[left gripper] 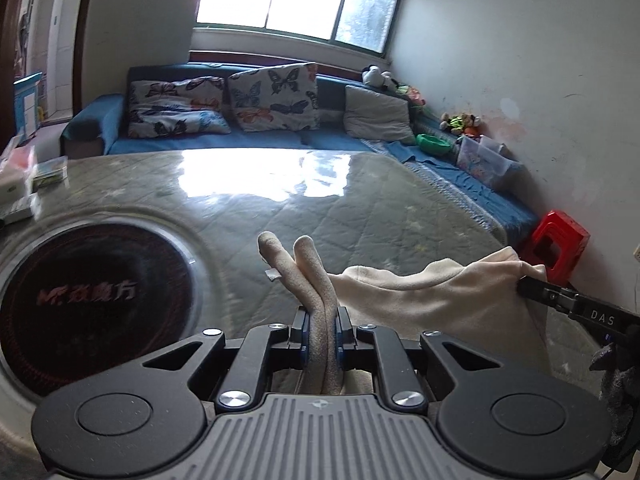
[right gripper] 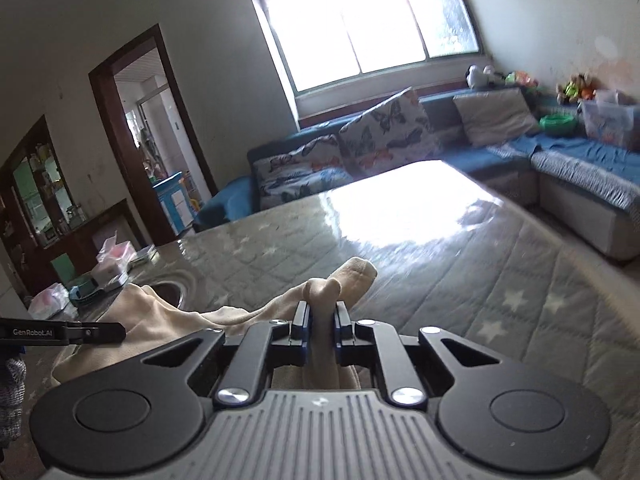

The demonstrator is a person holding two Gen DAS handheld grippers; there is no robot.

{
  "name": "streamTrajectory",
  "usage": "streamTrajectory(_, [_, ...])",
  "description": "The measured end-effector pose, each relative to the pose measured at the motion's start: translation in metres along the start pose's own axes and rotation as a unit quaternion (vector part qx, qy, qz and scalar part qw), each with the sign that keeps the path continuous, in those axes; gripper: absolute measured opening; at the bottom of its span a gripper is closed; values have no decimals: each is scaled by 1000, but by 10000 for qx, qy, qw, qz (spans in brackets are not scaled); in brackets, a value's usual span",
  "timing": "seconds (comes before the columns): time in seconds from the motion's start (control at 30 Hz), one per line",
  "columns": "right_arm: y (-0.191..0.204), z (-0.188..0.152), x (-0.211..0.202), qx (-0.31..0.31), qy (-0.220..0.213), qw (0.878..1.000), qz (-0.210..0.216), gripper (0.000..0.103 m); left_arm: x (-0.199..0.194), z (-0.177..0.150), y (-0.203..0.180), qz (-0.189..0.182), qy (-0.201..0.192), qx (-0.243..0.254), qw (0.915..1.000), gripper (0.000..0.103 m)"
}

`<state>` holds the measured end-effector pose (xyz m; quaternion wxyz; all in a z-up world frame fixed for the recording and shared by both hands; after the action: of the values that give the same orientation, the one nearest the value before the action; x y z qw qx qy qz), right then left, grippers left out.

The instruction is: Fold clothes

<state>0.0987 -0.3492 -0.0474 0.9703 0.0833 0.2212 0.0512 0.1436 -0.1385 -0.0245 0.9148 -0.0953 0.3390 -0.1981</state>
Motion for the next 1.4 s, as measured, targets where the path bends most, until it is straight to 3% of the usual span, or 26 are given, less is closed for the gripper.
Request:
streamTrajectory(0.43, [-65,25,-23,-162,-222,9950,-960,10,57,10,-67,-483,117,323,9982,13])
streamTrajectory(0.97, [-111,-4,-4,19,238,9866,-1616,8,92,-12,-64,-204,636,611,9959,18])
streamTrajectory(1.2, [-89,-2,10,-99,361,9909,-1296,11,91,-16,-53,107,642,653,9957,30])
streamTrajectory(1.3, [-79,-5,23,-105,515,9924,-1117,17,90,-16,-48,206,628,664,9956,32])
streamTrajectory(1.4, [-70,-8,37,-227,669,9917,-1073,17,88,-18,-45,230,623,665,9956,40])
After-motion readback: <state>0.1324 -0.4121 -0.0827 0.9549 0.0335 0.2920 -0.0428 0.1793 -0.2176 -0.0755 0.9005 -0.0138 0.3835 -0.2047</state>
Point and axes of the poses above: each gripper's, at about its wrist camera, not at the fingertips, and x roughly the way its jaws point, y to its left, z to its top, the point moved 9 cm from there along x, roughly the way its jaws point, and after that the axes turned 7 degrees about -x, right-handed, at the moved point
